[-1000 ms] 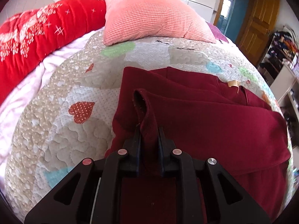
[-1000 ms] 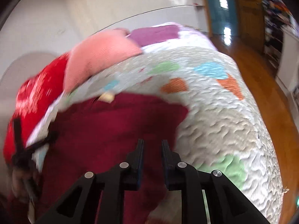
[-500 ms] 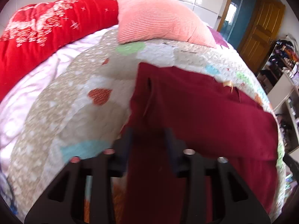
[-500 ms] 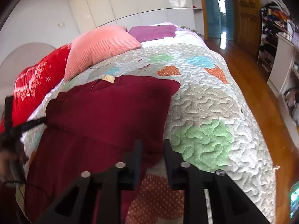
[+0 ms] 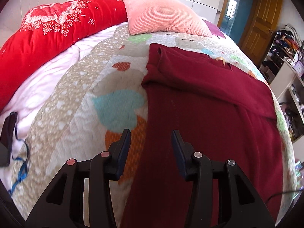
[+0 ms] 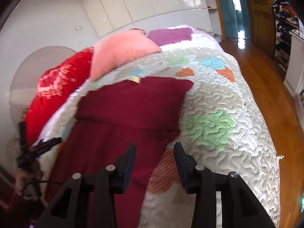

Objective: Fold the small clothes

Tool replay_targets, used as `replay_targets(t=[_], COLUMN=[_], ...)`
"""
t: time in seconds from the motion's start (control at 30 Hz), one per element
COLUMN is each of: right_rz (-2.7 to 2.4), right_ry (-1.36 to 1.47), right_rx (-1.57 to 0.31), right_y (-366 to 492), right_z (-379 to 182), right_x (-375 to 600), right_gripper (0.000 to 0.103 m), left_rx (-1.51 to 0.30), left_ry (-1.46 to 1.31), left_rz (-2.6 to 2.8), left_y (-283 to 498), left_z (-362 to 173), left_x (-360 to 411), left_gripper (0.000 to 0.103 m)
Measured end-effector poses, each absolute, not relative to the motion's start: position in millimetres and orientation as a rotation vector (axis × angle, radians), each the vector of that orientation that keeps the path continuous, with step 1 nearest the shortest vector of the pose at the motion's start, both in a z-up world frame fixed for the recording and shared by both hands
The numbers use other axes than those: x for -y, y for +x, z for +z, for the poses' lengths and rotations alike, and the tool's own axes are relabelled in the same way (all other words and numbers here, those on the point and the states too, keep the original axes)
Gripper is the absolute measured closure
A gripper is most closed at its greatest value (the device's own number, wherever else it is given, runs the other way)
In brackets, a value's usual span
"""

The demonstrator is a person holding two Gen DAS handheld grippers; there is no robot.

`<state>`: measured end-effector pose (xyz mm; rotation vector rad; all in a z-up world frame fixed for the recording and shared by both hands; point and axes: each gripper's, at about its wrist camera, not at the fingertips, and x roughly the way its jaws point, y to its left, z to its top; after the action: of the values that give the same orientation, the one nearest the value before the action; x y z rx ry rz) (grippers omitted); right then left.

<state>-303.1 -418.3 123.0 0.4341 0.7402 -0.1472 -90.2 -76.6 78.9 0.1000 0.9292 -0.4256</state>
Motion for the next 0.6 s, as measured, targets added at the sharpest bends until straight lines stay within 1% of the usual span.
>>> replay_targets(t=[0.03, 0.2, 0.3, 0.37, 0.43, 0.53, 0.6], right_rz=[-0.117, 0.061, 0.111, 0.116, 0.13, 0.167, 0.181], right_ry=[0.44, 0.458, 0.436, 0.427, 0.44, 0.485, 0.51], right_rx=[-0.73, -0.739, -0.784, -0.812, -0.867, -0.956, -0.992], right_y=[-311.4, -352.8, -371.7, -378.8, -380.2, -382.9, -382.2], right_z=[128.7, 151.8, 146.8, 133.7, 112.0, 70.6, 52.5], right_x=[416.1, 396.1, 380.3, 370.2, 359.9, 342.5, 334.1], right_gripper=[0.053, 0.052, 0.048, 0.046, 0.046, 0.046, 0.046], left_rx=[-0.929, -0.941, -0.977, -1.016, -1.045, -1.097, -1.111], left_ry=[0.105, 0.119, 0.085, 0.067, 0.04, 0.012, 0.013], left_rz=[-0.433, -0.453, -0.47, -0.479, -0.484, -0.489, -0.484], left_y=[-96.3, -118.1, -130.5, -139.7, -147.2, -157.7, -163.7], left_z=[80.1, 82.1, 79.4, 74.0, 69.1, 62.8, 61.4], left_x=[75.2, 66.4, 56.1, 47.1, 38.6, 25.2, 15.2], left_gripper=[0.059, 0.06, 0.059, 0.056, 0.045, 0.045, 0.045])
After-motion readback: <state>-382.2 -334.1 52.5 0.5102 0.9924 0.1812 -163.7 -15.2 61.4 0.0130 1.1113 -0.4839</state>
